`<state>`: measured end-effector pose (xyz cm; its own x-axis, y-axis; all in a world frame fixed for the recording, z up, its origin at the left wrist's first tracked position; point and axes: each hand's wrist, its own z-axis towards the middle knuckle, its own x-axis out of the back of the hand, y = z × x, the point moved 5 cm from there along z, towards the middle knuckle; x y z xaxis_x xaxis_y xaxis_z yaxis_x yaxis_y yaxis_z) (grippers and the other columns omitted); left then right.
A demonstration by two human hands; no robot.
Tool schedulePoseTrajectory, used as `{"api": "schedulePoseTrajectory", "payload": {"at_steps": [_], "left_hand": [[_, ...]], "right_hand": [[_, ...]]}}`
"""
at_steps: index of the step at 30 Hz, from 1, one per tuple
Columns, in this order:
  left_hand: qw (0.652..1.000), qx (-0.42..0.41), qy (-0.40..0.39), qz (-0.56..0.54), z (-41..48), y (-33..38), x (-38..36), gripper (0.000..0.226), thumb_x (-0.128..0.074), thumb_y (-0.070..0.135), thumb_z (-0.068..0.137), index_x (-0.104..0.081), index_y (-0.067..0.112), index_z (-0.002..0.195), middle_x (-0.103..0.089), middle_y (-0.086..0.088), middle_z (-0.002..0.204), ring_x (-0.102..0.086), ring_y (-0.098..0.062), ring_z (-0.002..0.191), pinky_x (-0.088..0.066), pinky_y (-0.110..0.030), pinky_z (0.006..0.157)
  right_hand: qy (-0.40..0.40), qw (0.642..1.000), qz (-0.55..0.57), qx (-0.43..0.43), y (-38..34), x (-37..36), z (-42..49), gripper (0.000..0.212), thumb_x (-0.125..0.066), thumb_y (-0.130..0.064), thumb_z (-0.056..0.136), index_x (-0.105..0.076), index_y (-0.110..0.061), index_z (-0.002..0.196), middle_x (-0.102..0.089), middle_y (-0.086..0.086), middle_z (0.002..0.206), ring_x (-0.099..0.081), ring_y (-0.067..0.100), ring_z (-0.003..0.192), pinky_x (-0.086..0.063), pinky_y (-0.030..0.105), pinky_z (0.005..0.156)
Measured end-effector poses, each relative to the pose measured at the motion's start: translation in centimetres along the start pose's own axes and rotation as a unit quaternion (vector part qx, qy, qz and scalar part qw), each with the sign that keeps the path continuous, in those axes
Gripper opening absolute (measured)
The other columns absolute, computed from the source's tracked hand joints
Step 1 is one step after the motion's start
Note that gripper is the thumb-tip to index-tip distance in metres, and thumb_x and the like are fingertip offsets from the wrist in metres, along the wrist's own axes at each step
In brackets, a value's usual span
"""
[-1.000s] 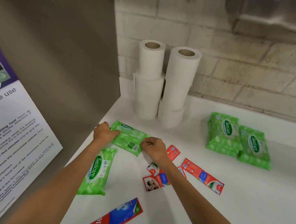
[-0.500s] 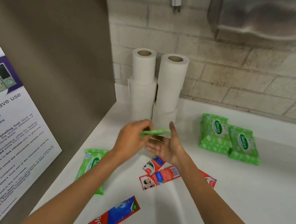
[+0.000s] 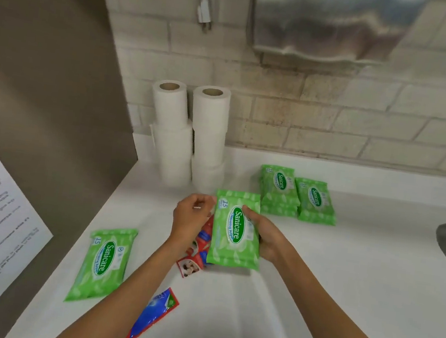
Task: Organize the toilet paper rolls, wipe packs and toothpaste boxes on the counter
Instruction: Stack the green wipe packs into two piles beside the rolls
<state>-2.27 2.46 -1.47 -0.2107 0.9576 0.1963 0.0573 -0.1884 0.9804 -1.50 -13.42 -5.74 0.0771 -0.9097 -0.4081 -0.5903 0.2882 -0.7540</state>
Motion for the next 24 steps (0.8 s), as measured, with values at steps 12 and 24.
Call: {"api": "schedulePoseTrajectory", "payload": {"at_steps": [12, 24], "left_hand": [[0.991, 0.115, -0.019, -0.069, -1.1, 0.8, -9.5, 0.028, -0.065, 0.026, 0.084, -0.062, 0.004, 0.067, -0.066, -0.018, 0.076, -0.060, -0.025, 0.073, -0.054, -0.039, 0.072], [0.962, 0.202, -0.103, -0.154, -3.7, 2.5, -19.7, 0.017, -0.062, 0.029, 0.087, -0.061, 0.015, 0.078, -0.066, 0.000, 0.074, -0.062, -0.009, 0.055, -0.047, -0.018, 0.044]], "right_hand": [[0.002, 0.998, -0.040, 0.054, -1.4, 7.5, -5.7, 0.036, -0.049, -0.023, 0.095, -0.054, -0.003, 0.124, -0.061, 0.019, 0.125, -0.065, 0.029, 0.101, -0.054, 0.039, 0.086], [0.072, 0.993, -0.016, 0.088, -5.1, 18.9, -8.9, 0.031, -0.058, -0.005, 0.088, -0.059, 0.006, 0.117, -0.073, 0.014, 0.098, -0.072, 0.022, 0.080, -0.059, 0.032, 0.071]]}}
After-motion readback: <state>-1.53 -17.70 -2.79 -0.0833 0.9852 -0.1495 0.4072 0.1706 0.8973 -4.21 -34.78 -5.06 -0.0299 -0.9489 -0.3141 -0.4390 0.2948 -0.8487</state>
